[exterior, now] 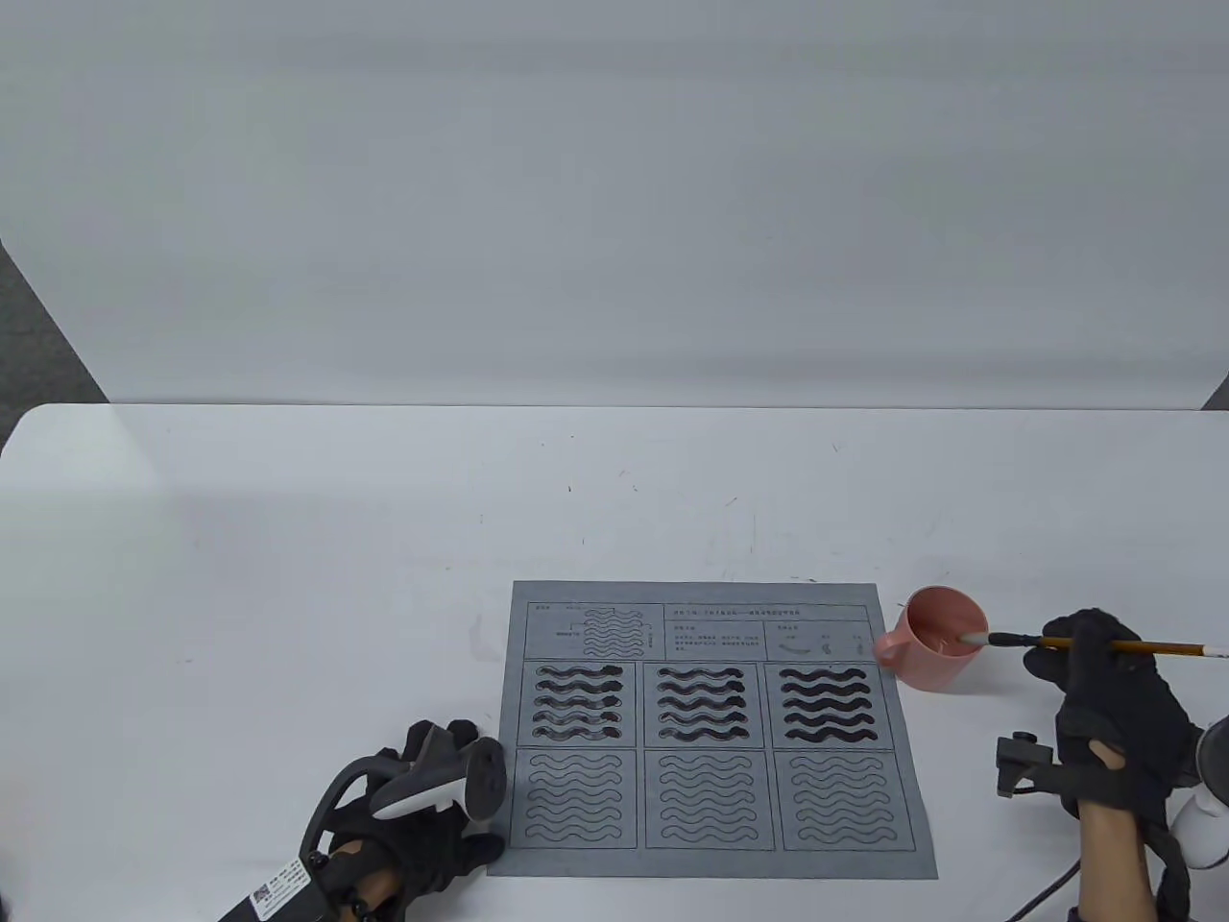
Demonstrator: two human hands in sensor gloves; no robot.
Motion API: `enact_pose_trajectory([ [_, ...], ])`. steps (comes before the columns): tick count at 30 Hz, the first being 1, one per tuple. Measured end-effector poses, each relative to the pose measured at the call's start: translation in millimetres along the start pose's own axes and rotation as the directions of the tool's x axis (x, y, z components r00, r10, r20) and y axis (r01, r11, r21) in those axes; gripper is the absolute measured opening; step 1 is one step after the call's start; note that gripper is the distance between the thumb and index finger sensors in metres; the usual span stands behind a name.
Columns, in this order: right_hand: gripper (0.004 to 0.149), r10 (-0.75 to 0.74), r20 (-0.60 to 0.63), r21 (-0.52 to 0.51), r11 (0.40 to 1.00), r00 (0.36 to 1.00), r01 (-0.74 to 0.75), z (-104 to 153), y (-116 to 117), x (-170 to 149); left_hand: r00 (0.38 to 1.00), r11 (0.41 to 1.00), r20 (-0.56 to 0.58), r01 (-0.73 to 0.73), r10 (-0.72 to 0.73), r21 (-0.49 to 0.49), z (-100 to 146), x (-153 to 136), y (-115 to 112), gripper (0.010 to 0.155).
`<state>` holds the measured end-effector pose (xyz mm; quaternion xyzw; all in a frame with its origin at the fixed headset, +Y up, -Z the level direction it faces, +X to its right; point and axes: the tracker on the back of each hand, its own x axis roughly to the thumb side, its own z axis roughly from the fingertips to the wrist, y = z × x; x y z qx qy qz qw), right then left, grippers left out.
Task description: Trace patterns on water writing practice cloth with Chinese brush
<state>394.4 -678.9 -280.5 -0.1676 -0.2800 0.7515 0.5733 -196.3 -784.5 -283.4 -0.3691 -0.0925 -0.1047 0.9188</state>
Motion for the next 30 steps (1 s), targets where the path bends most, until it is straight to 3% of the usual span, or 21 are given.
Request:
enact_pose_trajectory([
  [4,0.04,0.044,-0.073,-0.088,0.995,0.996,-0.05,-0.5,-7.3,-6.3,1.0,1.0,-0.014,0.006,-0.006,-0.01,-0.8,0.7,0.4,0.093],
  [10,0.04,-0.014,-0.118,-0.155,0.988,0.993,-0.005,0.0,-20.2,-9.2,1.0,1.0,-0.011,0.003,-0.003,-0.014,-0.3,0.6,0.3,0.093],
  [12,0.039,-0.022,-0.117,-0.126,0.992,0.993,0.007,-0.2,-20.3,-9.5,1.0,1.0,-0.013,0.007,-0.007,-0.014,0.0,0.8,0.4,0.093],
  [17,0.039,-0.241,-0.122,0.01,0.97,0.963,0.244,1.5,-7.2,-5.2,1.0,1.0,-0.016,0.011,-0.012,-0.015,0.3,0.9,0.3,0.093],
  [20,0.038,-0.178,-0.095,0.09,0.978,0.979,0.187,4.4,2.1,1.6,1.0,1.0,-0.017,0.013,-0.013,-0.015,0.3,0.9,0.2,0.093],
  [24,0.036,-0.114,-0.062,0.12,0.985,0.992,0.121,6.2,8.2,6.3,1.0,1.0,-0.018,0.016,-0.016,-0.016,0.3,1.0,0.1,0.093],
  [30,0.034,-0.104,-0.089,0.101,0.989,0.991,0.112,2.2,-0.7,0.2,1.0,1.0,-0.02,0.019,-0.019,-0.016,0.4,1.3,-0.2,0.093],
])
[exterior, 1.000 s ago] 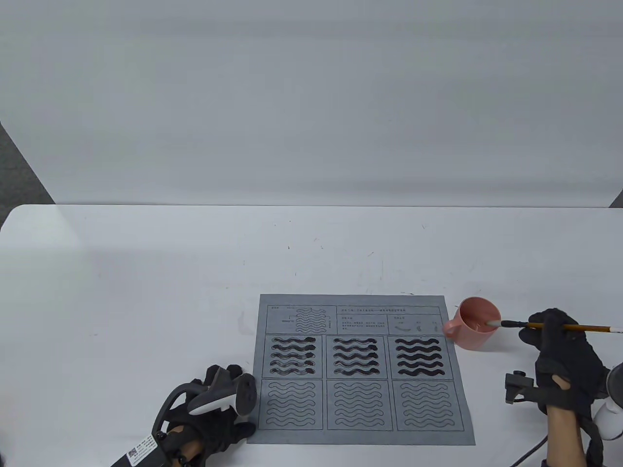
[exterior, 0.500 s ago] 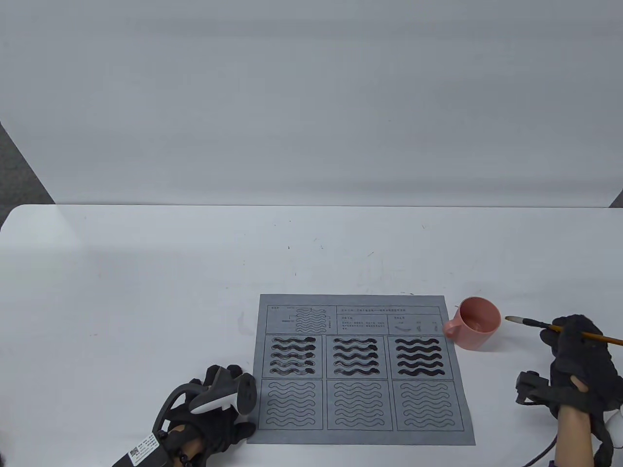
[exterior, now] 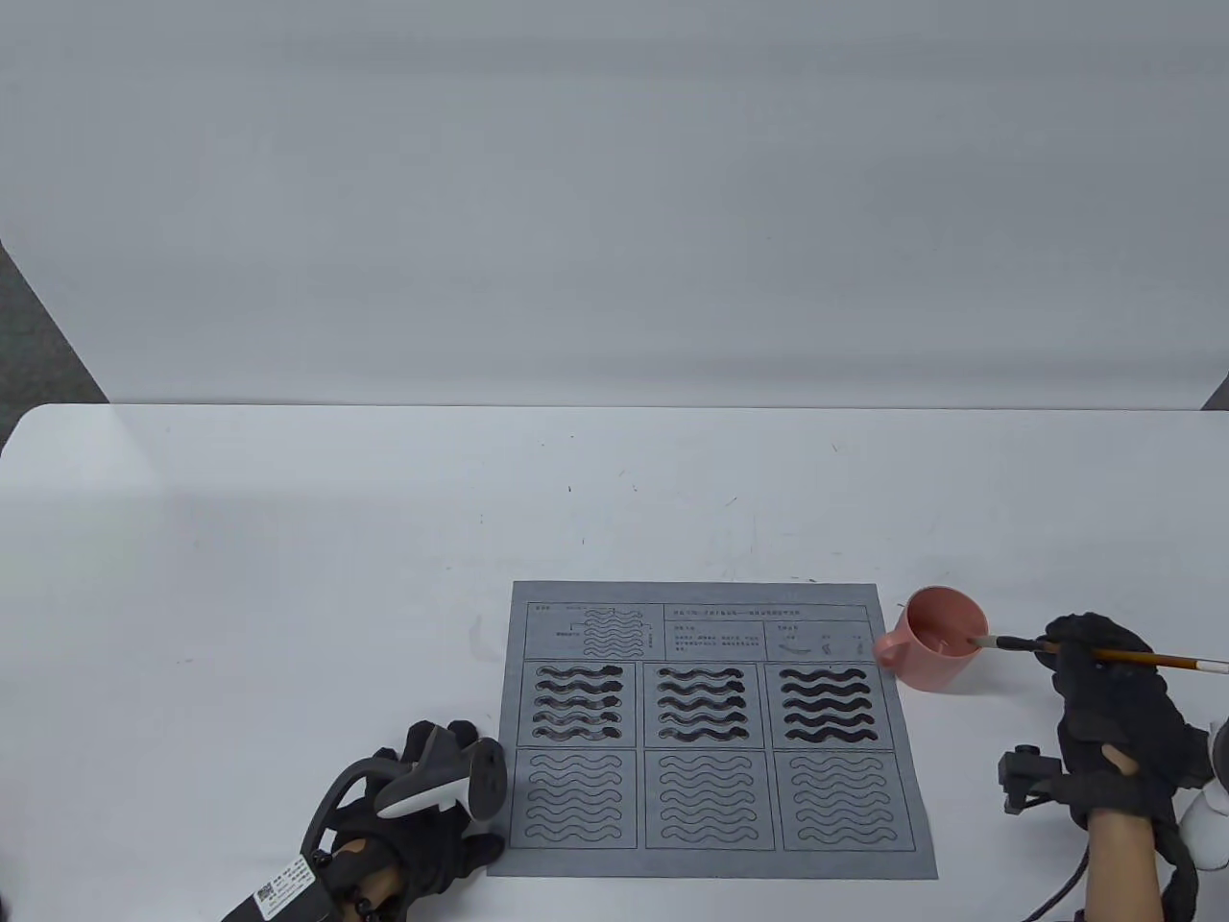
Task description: Trace patterns on water writing practice cloth with Chinese brush
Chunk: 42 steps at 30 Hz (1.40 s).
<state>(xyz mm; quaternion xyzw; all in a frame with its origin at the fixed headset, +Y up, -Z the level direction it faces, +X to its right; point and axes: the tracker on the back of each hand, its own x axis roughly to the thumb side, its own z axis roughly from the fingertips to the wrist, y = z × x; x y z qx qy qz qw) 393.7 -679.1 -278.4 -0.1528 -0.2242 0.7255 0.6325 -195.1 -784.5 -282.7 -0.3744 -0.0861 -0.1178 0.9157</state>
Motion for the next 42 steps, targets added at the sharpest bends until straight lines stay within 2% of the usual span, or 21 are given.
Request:
enact_pose_trajectory([
  [4,0.034,-0.059,-0.045,-0.012,0.998,0.997,0.059,-1.8,-7.7,-3.8,1.0,1.0,-0.001,0.001,-0.001,0.0,0.0,0.1,-0.2,0.093],
  [9,0.034,-0.074,-0.041,-0.025,0.997,0.996,0.073,-1.1,-12.7,-1.7,1.0,1.0,-0.001,0.001,-0.001,0.0,0.0,0.1,-0.2,0.093],
  [22,0.035,-0.015,0.054,-0.03,0.999,0.998,0.016,5.9,2.8,8.4,1.0,1.0,-0.001,0.001,-0.001,0.0,0.0,0.1,-0.2,0.093],
  [29,0.034,0.019,-0.01,-0.175,0.984,1.0,-0.021,5.9,-10.4,1.5,1.0,1.0,-0.001,0.001,-0.001,0.0,0.0,0.1,-0.2,0.093],
  [38,0.036,-0.048,-0.12,-0.254,0.967,0.992,0.016,0.6,-27.6,-17.2,1.0,1.0,-0.001,0.001,-0.001,0.0,0.0,0.1,-0.2,0.093],
  [42,0.035,-0.12,-0.106,-0.22,0.971,0.987,0.094,-0.6,-27.3,-18.1,1.0,1.0,-0.001,0.001,-0.001,0.0,0.0,0.1,-0.2,0.093],
])
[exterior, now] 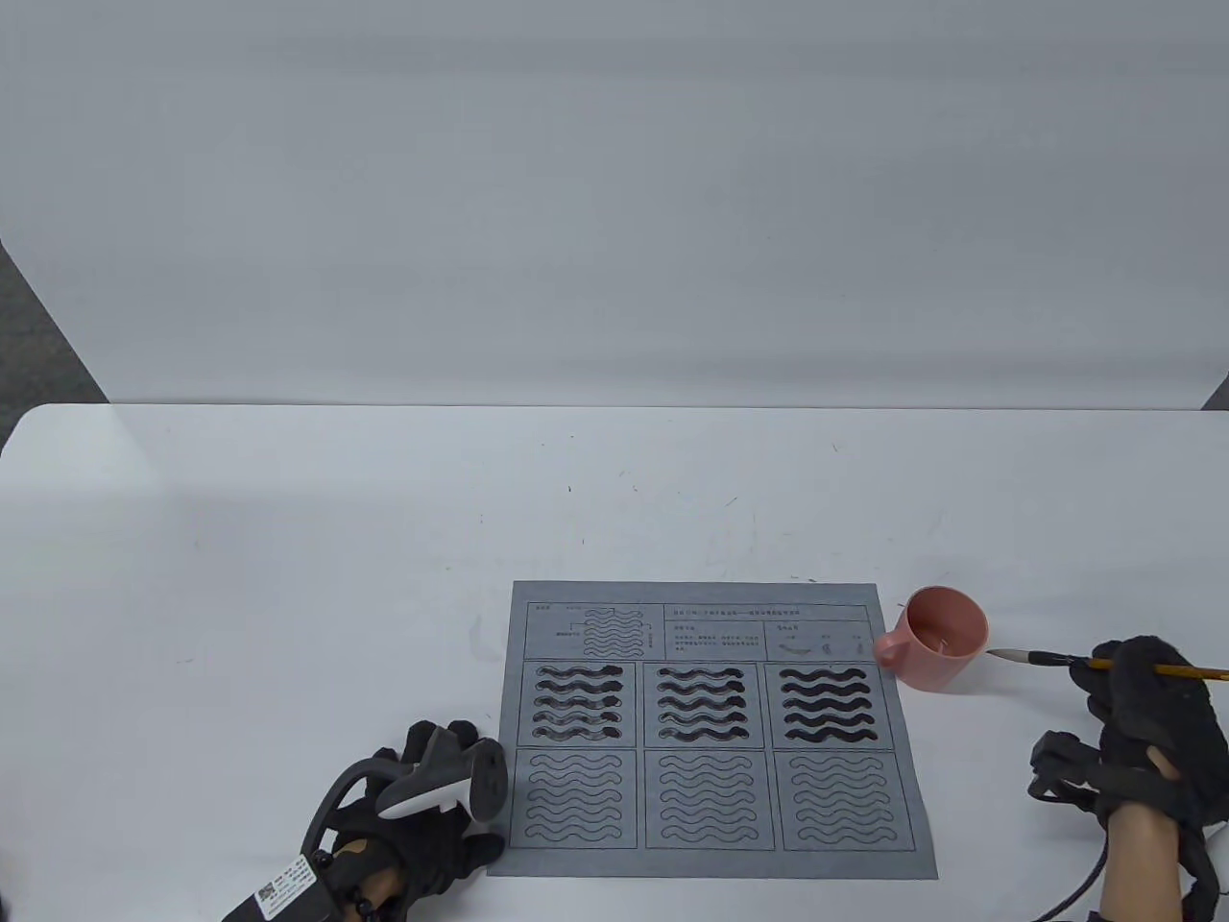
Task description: Trace patterns on water writing practice cloth with Chinese brush
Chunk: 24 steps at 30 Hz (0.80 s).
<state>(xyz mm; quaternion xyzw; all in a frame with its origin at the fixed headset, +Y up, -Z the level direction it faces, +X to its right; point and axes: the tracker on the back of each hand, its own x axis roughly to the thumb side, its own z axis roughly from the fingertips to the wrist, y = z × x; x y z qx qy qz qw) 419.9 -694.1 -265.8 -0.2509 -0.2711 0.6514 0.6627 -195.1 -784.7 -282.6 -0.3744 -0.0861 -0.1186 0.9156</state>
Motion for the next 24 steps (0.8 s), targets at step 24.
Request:
enact_pose_trajectory([
  [24,0.034,-0.169,0.364,0.804,0.553,0.916,-0.218,212.5,217.3,49.5,0.998,0.999,-0.041,0.047,-0.046,0.006,5.0,6.9,1.2,0.092],
])
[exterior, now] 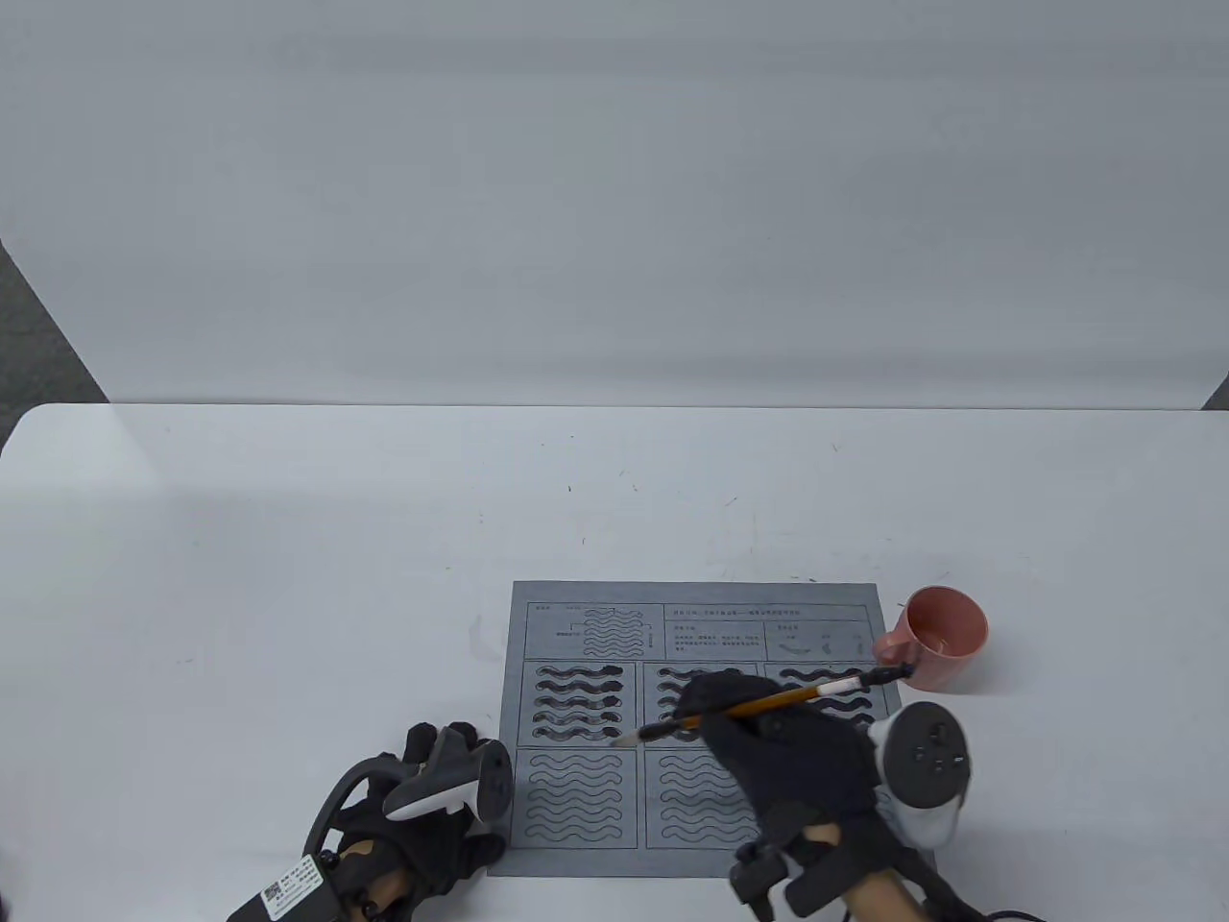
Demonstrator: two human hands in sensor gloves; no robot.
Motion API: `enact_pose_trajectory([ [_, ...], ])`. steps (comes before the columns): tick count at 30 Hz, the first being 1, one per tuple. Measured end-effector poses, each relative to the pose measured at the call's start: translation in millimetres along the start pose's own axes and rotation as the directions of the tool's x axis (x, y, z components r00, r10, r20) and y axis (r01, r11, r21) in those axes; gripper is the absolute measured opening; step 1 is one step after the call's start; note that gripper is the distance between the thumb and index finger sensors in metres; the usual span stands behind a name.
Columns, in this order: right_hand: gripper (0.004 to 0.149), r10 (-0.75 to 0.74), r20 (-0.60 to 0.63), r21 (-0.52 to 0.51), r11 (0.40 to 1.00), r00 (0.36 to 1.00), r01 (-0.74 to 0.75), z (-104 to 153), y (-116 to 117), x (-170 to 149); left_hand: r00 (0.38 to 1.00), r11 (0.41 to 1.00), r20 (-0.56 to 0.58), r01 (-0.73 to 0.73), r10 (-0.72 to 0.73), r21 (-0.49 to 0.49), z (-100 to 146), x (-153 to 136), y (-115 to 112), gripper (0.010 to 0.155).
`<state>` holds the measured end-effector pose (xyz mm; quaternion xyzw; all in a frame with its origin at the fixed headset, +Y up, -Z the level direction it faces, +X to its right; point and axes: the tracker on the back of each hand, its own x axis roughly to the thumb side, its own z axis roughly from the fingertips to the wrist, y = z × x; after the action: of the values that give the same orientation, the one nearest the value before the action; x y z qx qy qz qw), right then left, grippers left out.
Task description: Trace patterns on water writing practice cloth with Chinese brush
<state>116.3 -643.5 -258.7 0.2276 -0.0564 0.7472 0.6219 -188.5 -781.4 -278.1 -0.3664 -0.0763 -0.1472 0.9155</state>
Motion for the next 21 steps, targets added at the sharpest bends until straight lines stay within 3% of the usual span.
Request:
enact_pose_trajectory([
  [3,0.034,0.083,0.012,0.075,0.994,0.996,-0.084,-5.7,39.4,1.2,1.0,1.0,-0.002,0.017,-0.017,0.005,2.5,3.1,-0.9,0.093],
  [8,0.034,0.365,0.094,-0.013,0.931,0.926,-0.366,-6.2,62.2,-14.2,1.0,1.0,0.001,0.007,-0.007,0.0,2.3,3.0,-1.1,0.093],
  [10,0.034,0.363,0.077,-0.029,0.932,0.929,-0.362,-5.3,60.8,-25.8,1.0,1.0,0.001,0.008,-0.008,-0.002,2.3,3.3,-1.2,0.093],
  [14,0.034,0.18,0.056,-0.013,0.984,0.982,-0.179,-7.2,60.8,-43.4,1.0,1.0,0.002,0.022,-0.022,-0.004,4.2,7.0,-1.8,0.094],
  [16,0.035,0.222,0.025,0.002,0.975,0.975,-0.222,-9.3,66.3,-46.1,1.0,1.0,-0.004,0.031,-0.031,0.0,4.5,7.7,-2.0,0.094],
  [21,0.035,0.37,0.11,0.049,0.925,0.923,-0.376,-13.3,83.5,-52.5,1.0,1.0,-0.001,0.026,-0.026,-0.007,3.4,7.2,-3.5,0.094],
])
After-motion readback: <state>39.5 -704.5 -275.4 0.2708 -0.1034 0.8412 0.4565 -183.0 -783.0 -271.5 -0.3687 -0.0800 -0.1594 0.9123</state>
